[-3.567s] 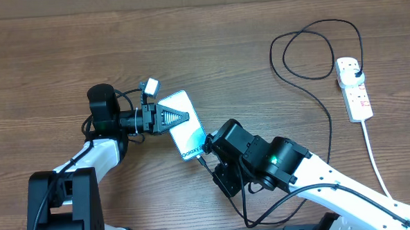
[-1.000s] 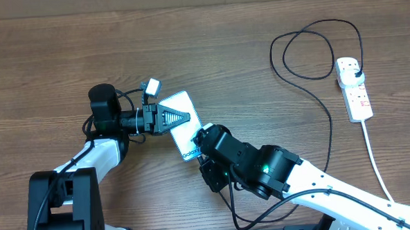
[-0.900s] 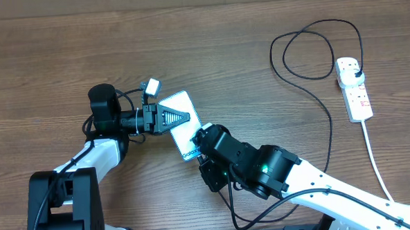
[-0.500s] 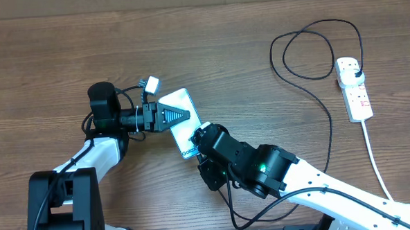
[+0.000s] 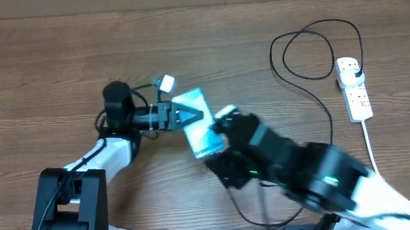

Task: Plug charger to phone and switch on socket
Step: 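Lower the plugged phone onto the table with the left gripper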

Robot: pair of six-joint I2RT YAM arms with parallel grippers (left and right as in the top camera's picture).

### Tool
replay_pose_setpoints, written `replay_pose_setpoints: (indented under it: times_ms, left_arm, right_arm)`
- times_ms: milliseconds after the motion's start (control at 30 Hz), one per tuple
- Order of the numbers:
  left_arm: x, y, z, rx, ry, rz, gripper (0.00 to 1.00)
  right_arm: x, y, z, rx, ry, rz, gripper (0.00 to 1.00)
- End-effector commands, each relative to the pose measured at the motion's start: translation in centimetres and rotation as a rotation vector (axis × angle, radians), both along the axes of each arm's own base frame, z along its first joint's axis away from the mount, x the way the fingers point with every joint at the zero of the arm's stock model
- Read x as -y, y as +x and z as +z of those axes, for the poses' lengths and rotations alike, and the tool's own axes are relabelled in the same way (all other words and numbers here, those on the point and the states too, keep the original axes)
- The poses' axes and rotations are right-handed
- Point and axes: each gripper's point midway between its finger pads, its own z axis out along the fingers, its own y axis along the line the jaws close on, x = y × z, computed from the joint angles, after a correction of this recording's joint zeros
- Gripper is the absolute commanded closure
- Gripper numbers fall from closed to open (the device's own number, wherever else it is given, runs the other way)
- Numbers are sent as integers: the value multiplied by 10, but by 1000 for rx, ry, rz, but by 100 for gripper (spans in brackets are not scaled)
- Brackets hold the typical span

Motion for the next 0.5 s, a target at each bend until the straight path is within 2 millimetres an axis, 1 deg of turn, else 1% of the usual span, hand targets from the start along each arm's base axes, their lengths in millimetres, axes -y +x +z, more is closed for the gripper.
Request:
replay_pose_setpoints:
  times_ms: [0, 33, 67, 100, 167, 233, 267, 333, 400, 467]
  left_arm:
    - [40, 8, 33, 20, -43, 64, 96]
    - [49, 12, 43, 58, -59, 86, 96]
    - [56, 17, 48, 74, -62, 109, 96]
    - [66, 26, 50, 71, -47, 149, 96]
    - [85, 43, 51, 80, 21, 204, 96]
    - [92, 54, 46, 74, 101, 241, 96]
    - [93, 63, 40, 69, 182, 271, 96]
    - [87, 71, 27, 59, 334, 298, 95]
    - [77, 71, 18, 50, 453, 264, 96]
    - [68, 65, 11, 41, 511, 210, 96]
  right_arm:
    - [57, 3, 50, 133, 85, -152, 18]
    - [75, 1, 56, 148, 96, -202, 15]
    - [91, -3, 62, 167, 110, -236, 14]
    - [111, -10, 69, 188, 133, -274, 12]
    - [130, -19, 74, 210, 154, -311, 10]
    - [137, -23, 75, 216, 159, -325, 9]
    - [140, -25, 74, 217, 158, -331, 9]
    - [143, -26, 72, 209, 147, -333, 9]
    - [143, -27, 70, 203, 139, -333, 9]
    - [144, -28, 69, 199, 135, -333, 8]
